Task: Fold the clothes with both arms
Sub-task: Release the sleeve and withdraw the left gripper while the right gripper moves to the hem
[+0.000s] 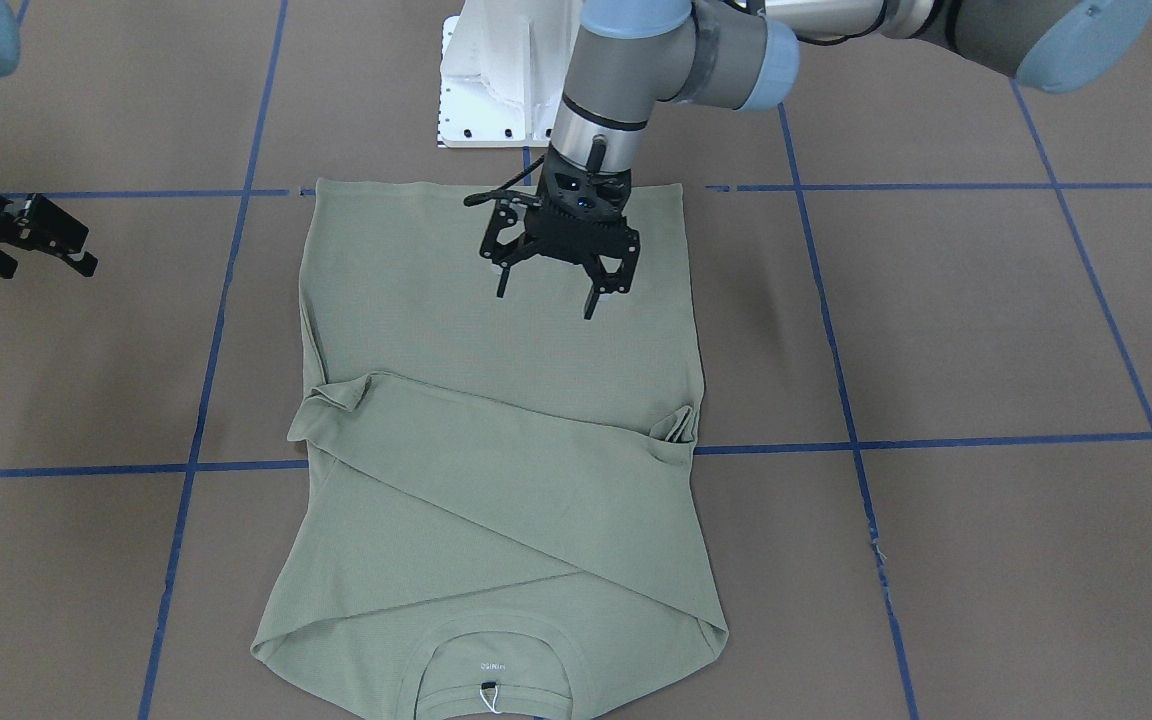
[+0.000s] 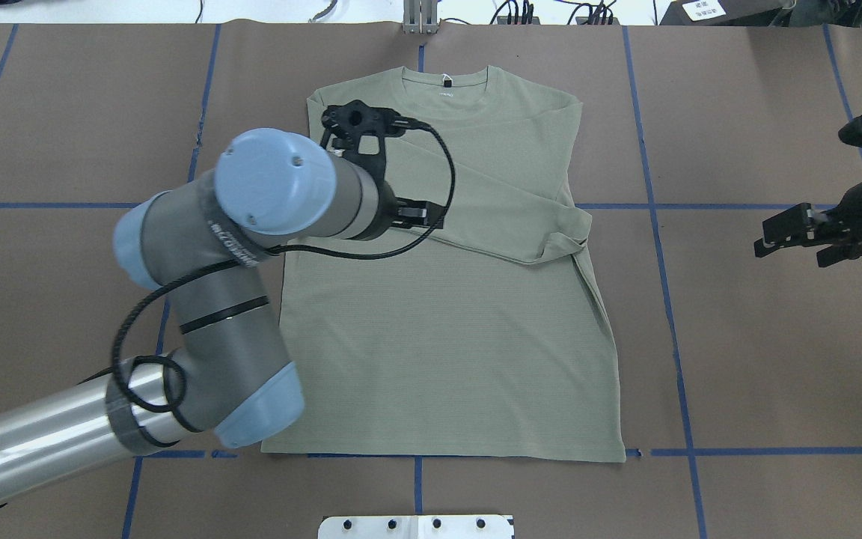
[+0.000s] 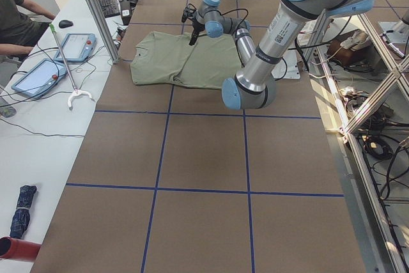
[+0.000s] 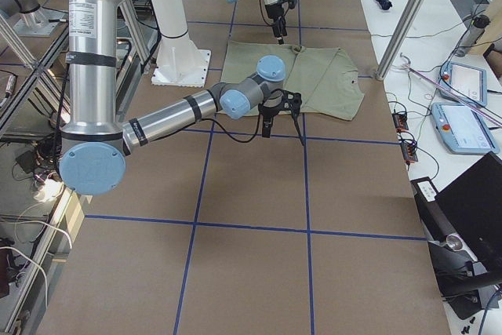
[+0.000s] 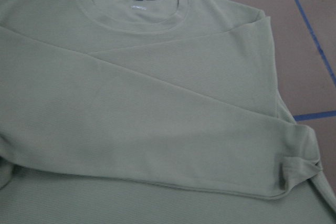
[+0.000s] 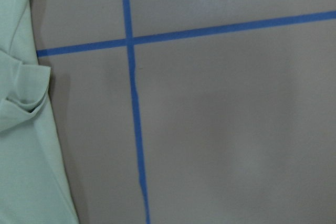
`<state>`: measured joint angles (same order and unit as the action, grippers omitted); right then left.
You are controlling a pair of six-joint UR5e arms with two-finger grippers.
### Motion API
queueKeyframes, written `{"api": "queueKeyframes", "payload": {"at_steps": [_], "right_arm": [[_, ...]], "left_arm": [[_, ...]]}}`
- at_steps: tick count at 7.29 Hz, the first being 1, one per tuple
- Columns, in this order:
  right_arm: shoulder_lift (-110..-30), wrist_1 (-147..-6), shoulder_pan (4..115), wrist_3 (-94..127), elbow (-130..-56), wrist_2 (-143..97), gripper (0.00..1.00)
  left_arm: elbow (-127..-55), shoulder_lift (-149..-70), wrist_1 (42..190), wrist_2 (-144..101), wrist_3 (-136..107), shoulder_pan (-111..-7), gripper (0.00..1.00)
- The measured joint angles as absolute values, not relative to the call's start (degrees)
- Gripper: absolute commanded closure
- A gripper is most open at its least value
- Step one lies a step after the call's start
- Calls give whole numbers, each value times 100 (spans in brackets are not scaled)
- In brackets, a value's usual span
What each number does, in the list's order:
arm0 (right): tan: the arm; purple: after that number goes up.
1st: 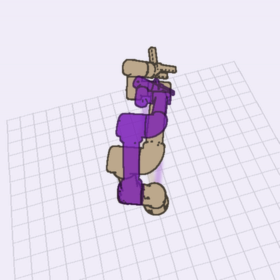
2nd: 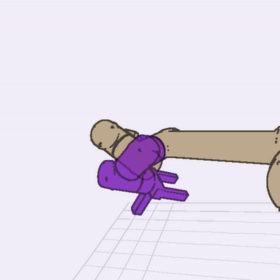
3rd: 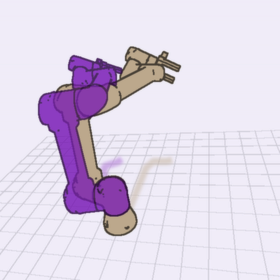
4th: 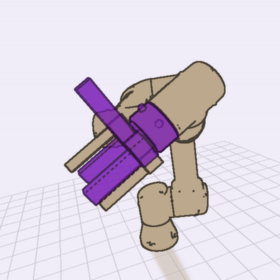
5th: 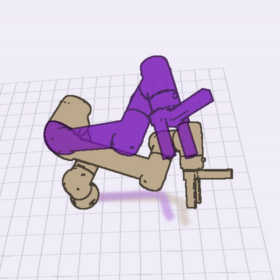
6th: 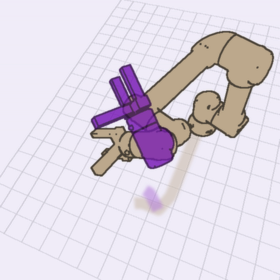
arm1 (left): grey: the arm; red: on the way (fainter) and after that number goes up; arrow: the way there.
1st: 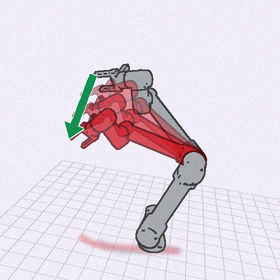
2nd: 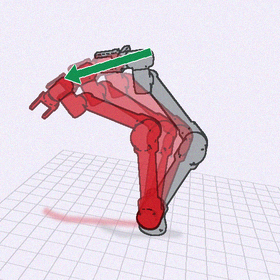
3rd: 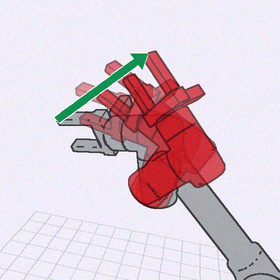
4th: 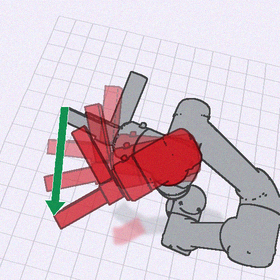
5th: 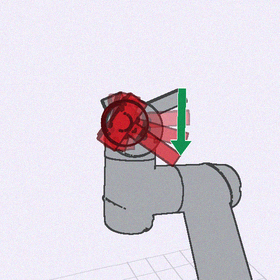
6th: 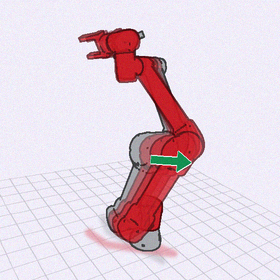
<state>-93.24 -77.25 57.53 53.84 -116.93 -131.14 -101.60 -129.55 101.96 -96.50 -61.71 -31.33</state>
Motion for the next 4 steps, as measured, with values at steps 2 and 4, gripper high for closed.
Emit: {"api": "queueKeyframes", "payload": {"at_steps": [2,4], "right_arm": [[-9365,-7702,4641,6711,-12283,-12377,0],[-9343,-7661,3147,8034,-12593,-11179,0]], "left_arm": [[-10982,-11961,10134,-9778,-5704,-3263,1],[-11579,-11269,10156,-9777,-5489,-3296,1]]}}
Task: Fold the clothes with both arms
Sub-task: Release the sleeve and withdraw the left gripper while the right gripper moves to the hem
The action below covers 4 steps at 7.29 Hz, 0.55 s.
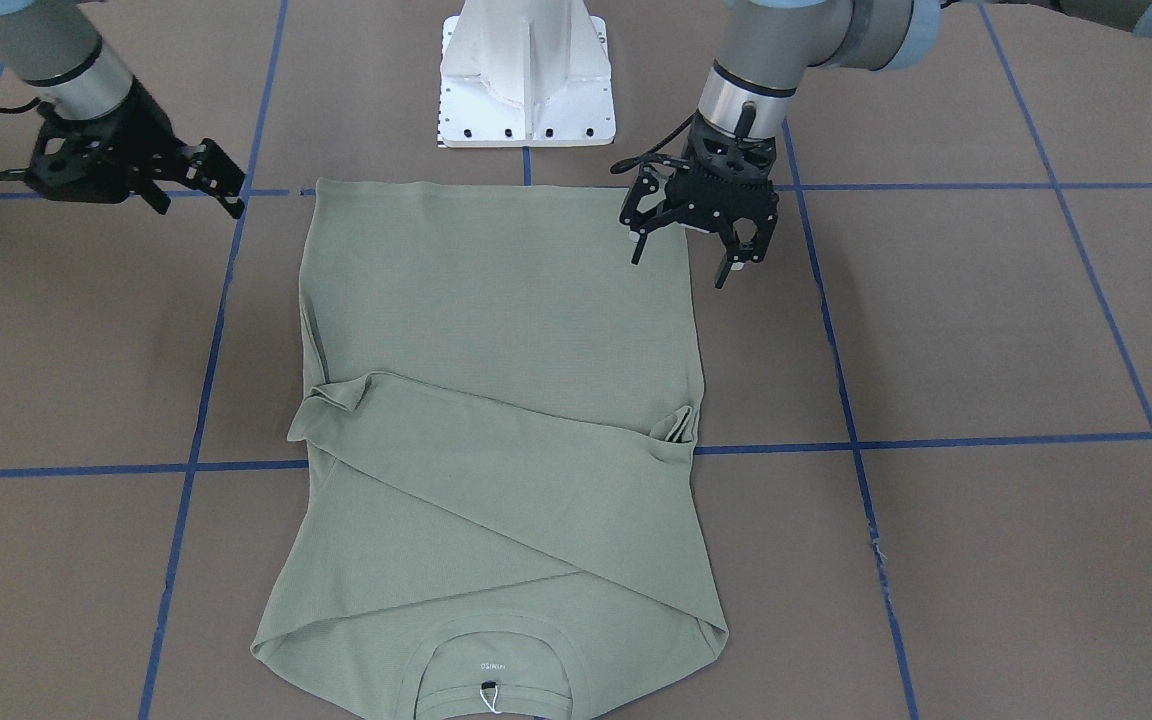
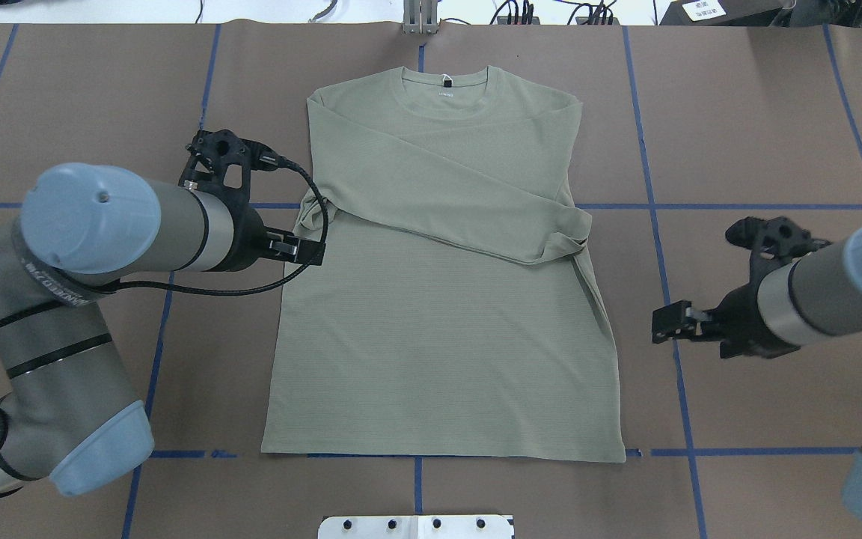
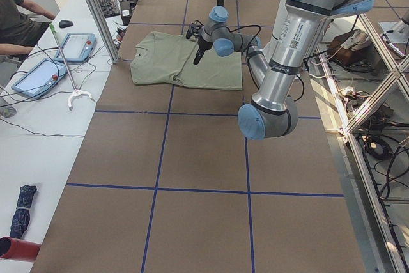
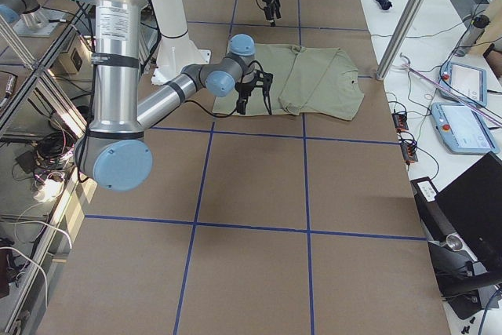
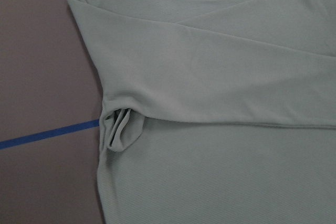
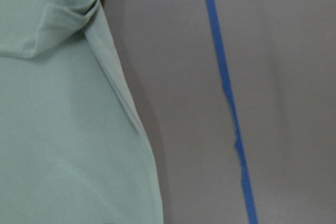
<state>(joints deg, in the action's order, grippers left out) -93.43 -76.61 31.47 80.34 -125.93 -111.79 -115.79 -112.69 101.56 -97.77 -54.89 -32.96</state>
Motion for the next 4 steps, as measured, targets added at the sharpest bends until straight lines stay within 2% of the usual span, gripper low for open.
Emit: {"api": "queueKeyframes", "payload": {"at_steps": [2,4], "right_arm": [[-9142,-7601,2032,8713,-12360,-10236,0],[-8973,-7565,1718,8814,-12067,-10077,0]], "left_arm": [[-11706,-11111,10160,-9775,-5495,-3297,1],[-11693,-11099,10166,-9774,-5506,-3283,1]]}}
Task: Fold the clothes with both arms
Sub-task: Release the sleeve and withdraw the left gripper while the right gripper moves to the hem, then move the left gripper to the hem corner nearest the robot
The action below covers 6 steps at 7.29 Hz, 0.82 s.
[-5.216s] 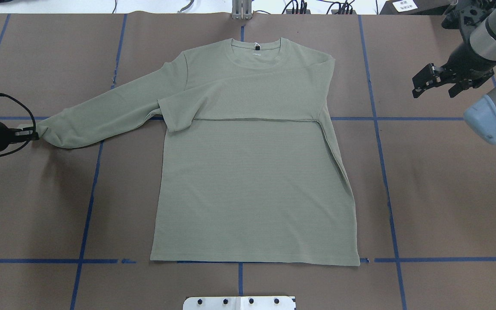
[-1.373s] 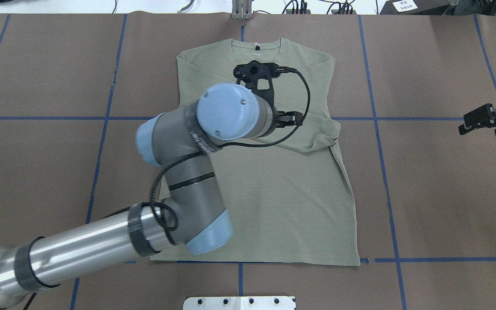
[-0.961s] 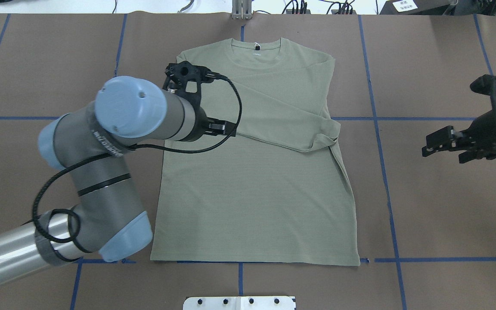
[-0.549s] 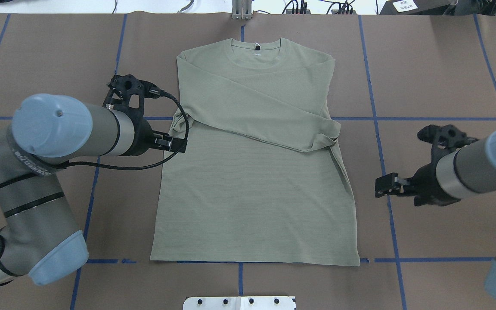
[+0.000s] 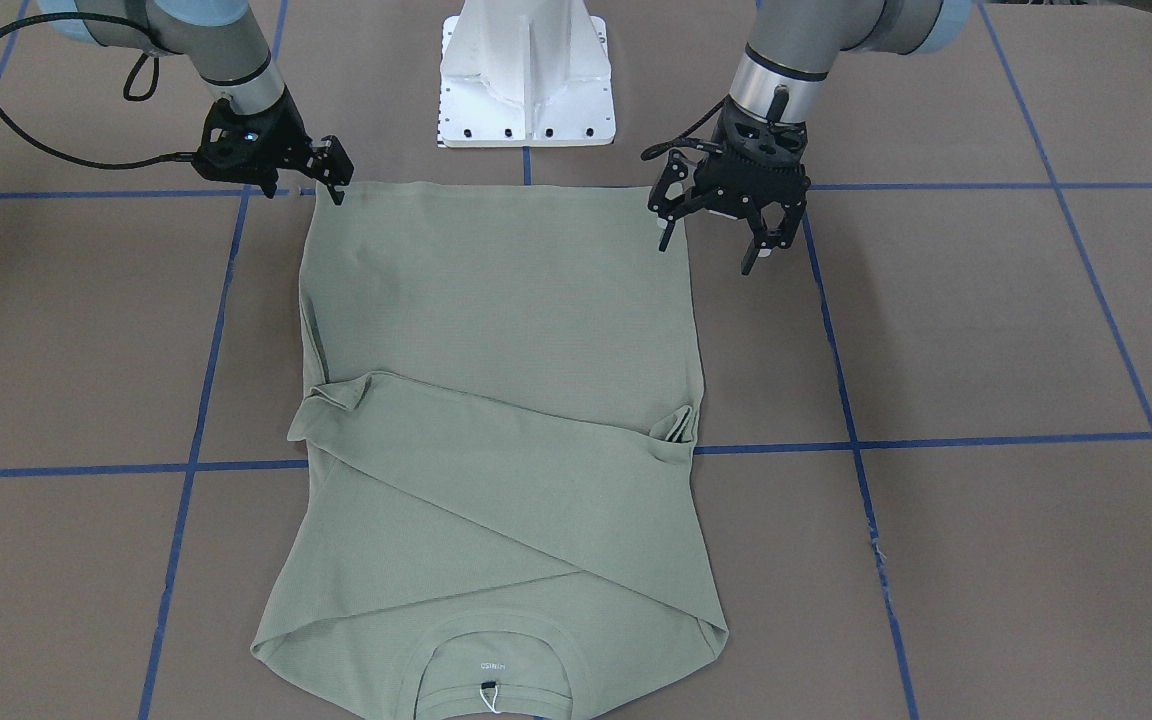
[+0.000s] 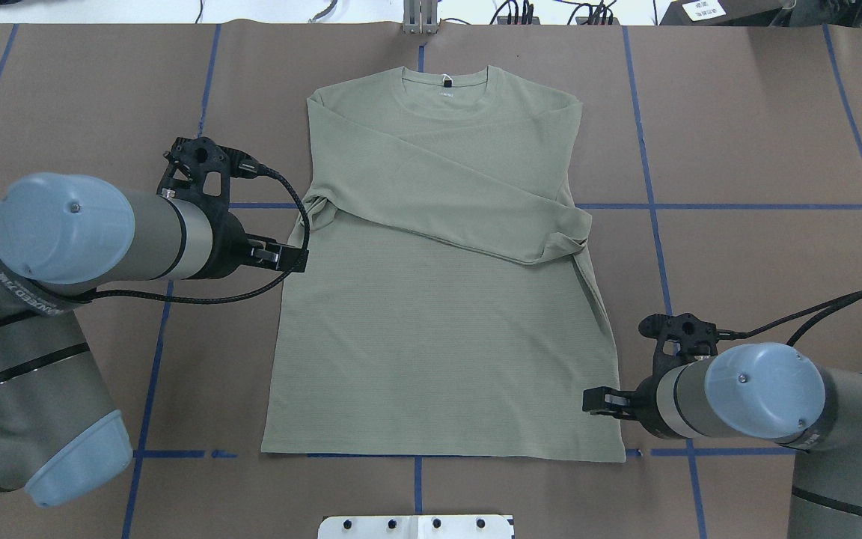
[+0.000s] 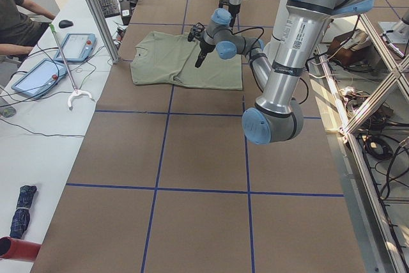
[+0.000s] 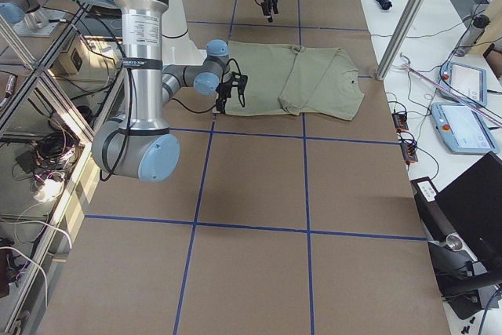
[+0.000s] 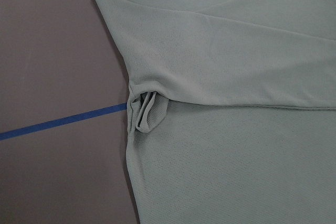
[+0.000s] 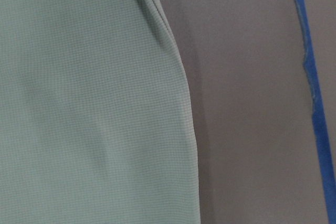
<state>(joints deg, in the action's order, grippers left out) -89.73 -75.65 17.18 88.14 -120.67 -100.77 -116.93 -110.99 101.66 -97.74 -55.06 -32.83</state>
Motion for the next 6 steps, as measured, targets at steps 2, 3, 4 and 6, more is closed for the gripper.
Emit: {"api": "queueKeyframes", "payload": {"at_steps": [2,3,4,6], "right_arm": [[-8913,-7563,1570,8821,-11943,-10083,2],[-8890,-7562,1517,8818,-11869,-10089,11],[-8846,-7565,1474,8818,-11816,-10112,11],[-8802,-7567,1447,8818,-11755,-10168,16]], "left_arm": [[-11665,-11112,10169,-9768,-5537,-3248,1],[-11644,-11128,10171,-9766,-5548,-3235,1],[-11617,-11150,10175,-9765,-5550,-3230,1],[-11603,-11171,10177,-9765,-5547,-3221,1]]}}
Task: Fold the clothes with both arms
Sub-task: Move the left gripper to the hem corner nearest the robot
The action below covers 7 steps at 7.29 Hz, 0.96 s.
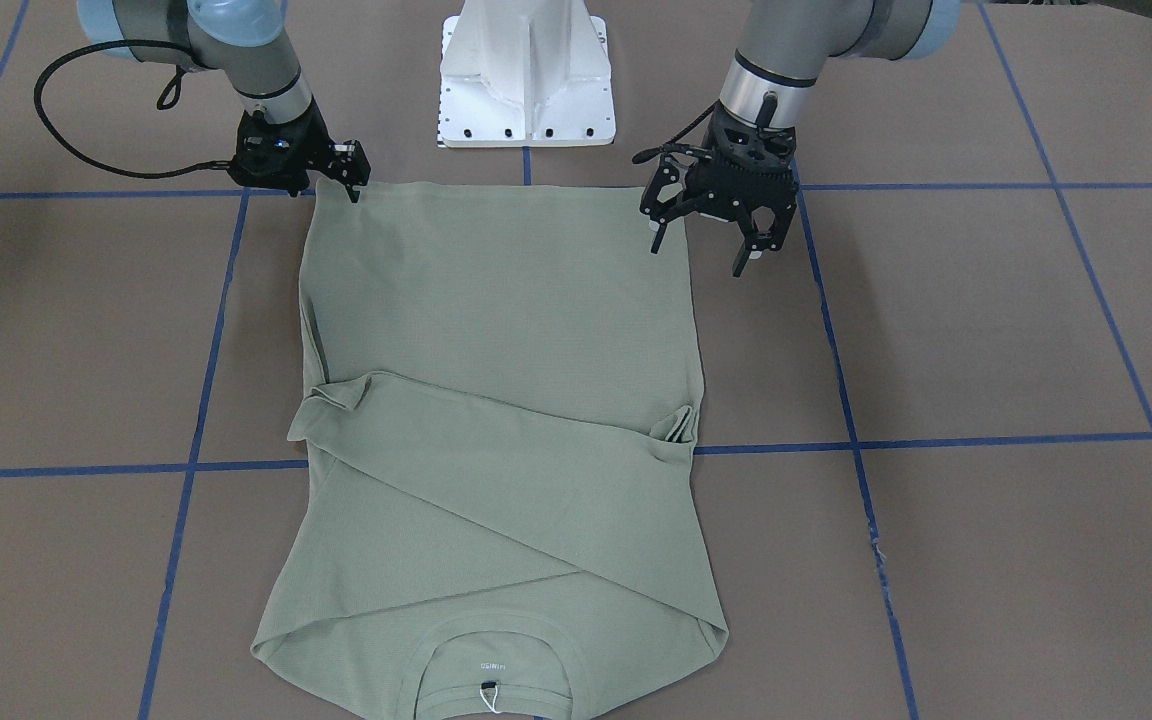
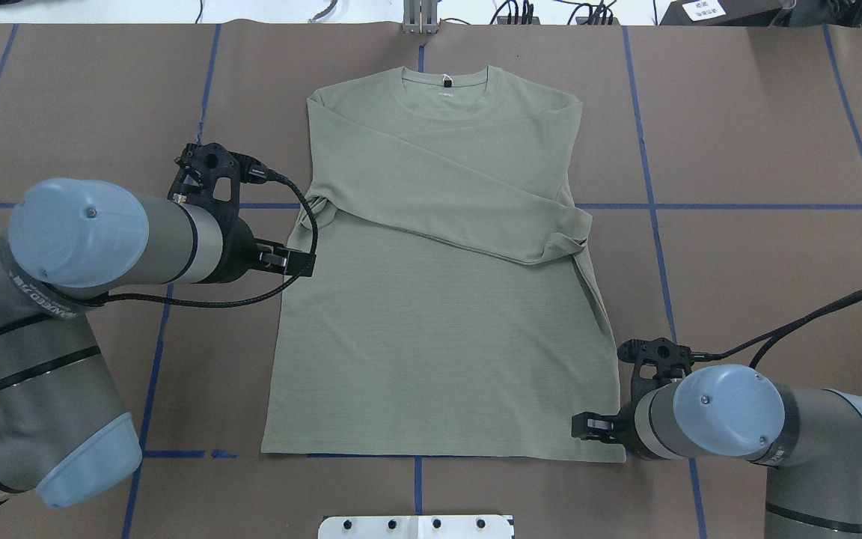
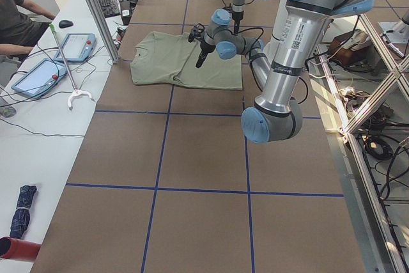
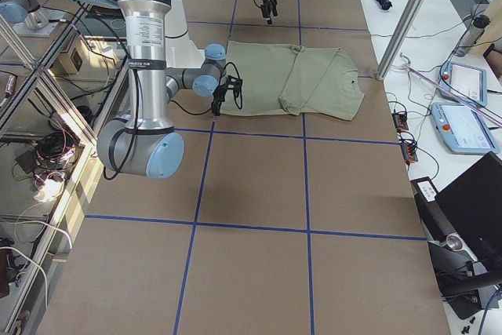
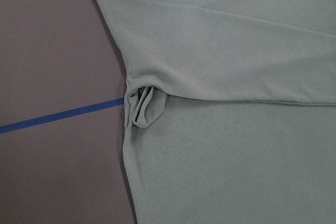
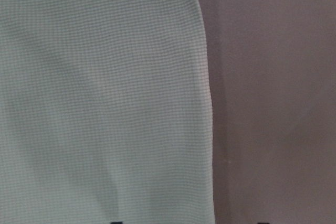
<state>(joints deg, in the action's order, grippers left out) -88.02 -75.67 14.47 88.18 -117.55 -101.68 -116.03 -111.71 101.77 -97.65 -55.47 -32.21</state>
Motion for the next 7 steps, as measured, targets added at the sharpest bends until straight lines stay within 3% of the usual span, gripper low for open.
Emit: {"api": "queueKeyframes", "payload": {"at_steps": [1,2,5,7], "right_arm": [[-8795,-7569,1445,8816,-11723,-10180,20],[-8792,-7573,1442,8816,-11688,-10186,31],[-8797,-7576,1441,8815,-11651,-10195,85],[-8807,-7575,1442,8817,-11657,-10201,100]], "left_arm": [[-11602,-11173,10178,-9765,-5546,-3219,1],[-11602,-11175,10178,-9765,-5544,-3219,1],[-11602,-11179,10178,-9765,-5537,-3225,1],[-11602,-11180,10178,-9765,-5537,-3226,1]]}}
